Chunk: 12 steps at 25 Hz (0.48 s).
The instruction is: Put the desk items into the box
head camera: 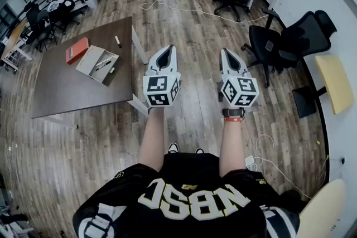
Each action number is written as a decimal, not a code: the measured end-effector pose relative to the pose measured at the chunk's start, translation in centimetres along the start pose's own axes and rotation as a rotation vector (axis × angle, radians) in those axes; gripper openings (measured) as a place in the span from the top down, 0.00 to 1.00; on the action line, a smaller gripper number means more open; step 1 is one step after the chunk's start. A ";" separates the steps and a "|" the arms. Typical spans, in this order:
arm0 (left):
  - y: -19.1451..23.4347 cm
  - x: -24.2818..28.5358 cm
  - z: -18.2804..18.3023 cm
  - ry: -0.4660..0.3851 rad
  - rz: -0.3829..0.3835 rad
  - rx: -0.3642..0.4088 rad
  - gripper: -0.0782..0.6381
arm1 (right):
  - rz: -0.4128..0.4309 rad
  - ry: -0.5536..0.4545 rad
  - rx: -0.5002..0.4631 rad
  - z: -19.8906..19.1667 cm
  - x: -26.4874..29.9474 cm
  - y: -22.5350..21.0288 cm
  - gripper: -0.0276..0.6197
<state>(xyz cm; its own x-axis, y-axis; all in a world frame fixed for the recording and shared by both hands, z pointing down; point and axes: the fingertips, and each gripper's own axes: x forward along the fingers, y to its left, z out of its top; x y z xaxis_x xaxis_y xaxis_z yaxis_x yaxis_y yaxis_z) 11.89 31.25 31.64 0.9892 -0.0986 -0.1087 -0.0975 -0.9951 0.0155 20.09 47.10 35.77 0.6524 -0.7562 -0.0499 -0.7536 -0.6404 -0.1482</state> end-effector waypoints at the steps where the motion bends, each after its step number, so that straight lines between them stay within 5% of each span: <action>1: -0.1 0.1 0.0 0.000 0.010 0.000 0.87 | -0.003 -0.003 -0.014 0.0 -0.2 -0.4 0.95; 12: -3.7 0.4 -1.6 -0.002 0.043 0.003 0.87 | 0.012 0.012 -0.057 -0.5 -2.3 -4.1 0.95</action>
<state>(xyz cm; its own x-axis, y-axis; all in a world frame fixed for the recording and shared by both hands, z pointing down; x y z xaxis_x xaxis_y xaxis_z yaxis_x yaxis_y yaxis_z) 12.83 34.92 33.13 0.9838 -0.1417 -0.1101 -0.1406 -0.9899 0.0170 21.65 51.35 36.98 0.6423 -0.7655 -0.0392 -0.7652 -0.6374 -0.0909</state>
